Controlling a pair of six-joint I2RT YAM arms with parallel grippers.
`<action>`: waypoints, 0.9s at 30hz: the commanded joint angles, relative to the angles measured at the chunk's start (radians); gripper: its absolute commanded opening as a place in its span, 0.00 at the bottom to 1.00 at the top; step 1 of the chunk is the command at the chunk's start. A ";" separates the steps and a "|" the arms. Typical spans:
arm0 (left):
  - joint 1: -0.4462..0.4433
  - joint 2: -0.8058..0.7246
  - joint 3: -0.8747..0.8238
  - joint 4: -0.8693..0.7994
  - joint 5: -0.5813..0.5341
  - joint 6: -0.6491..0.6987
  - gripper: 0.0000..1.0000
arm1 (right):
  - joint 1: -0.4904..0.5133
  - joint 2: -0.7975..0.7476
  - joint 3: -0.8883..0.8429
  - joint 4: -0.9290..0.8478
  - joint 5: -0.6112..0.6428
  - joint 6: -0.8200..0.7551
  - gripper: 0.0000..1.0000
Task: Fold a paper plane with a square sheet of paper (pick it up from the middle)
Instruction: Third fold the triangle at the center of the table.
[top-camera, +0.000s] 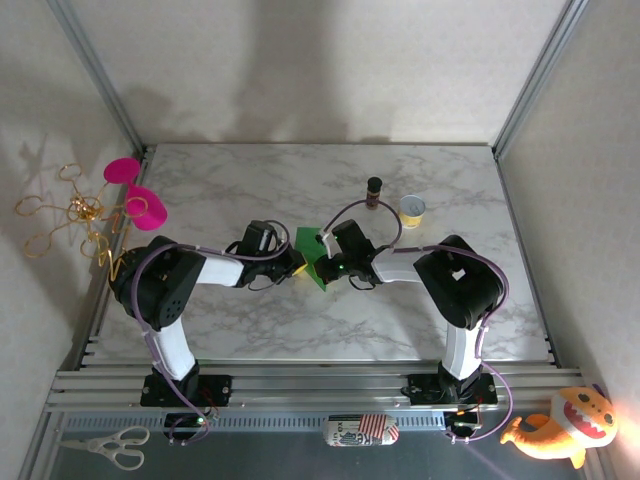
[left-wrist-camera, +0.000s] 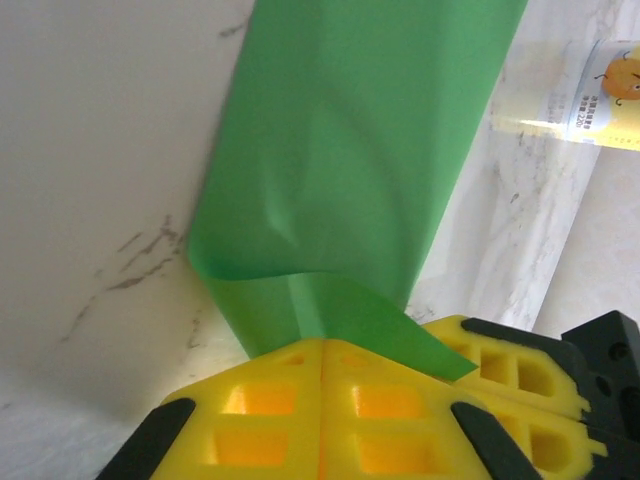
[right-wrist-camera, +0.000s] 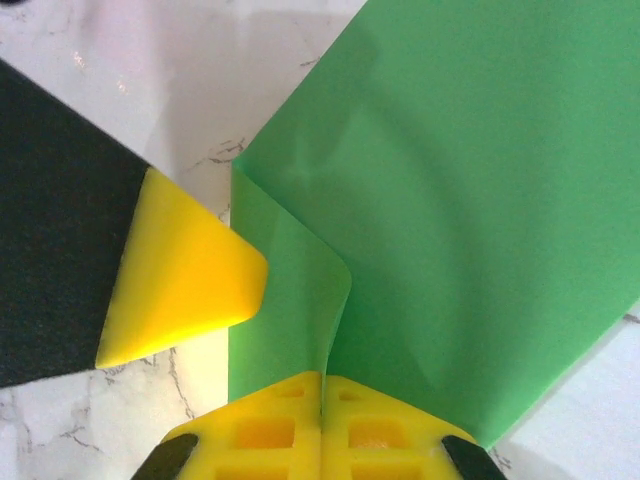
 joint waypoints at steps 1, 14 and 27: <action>-0.009 -0.009 -0.018 0.041 0.021 0.021 0.07 | -0.007 0.041 0.005 -0.053 0.001 0.017 0.01; 0.022 -0.054 -0.006 0.014 -0.029 0.065 0.12 | -0.007 0.049 0.007 -0.059 0.001 0.021 0.01; 0.069 0.147 0.334 -0.359 -0.163 0.217 0.11 | -0.007 0.043 0.020 -0.058 -0.011 0.014 0.01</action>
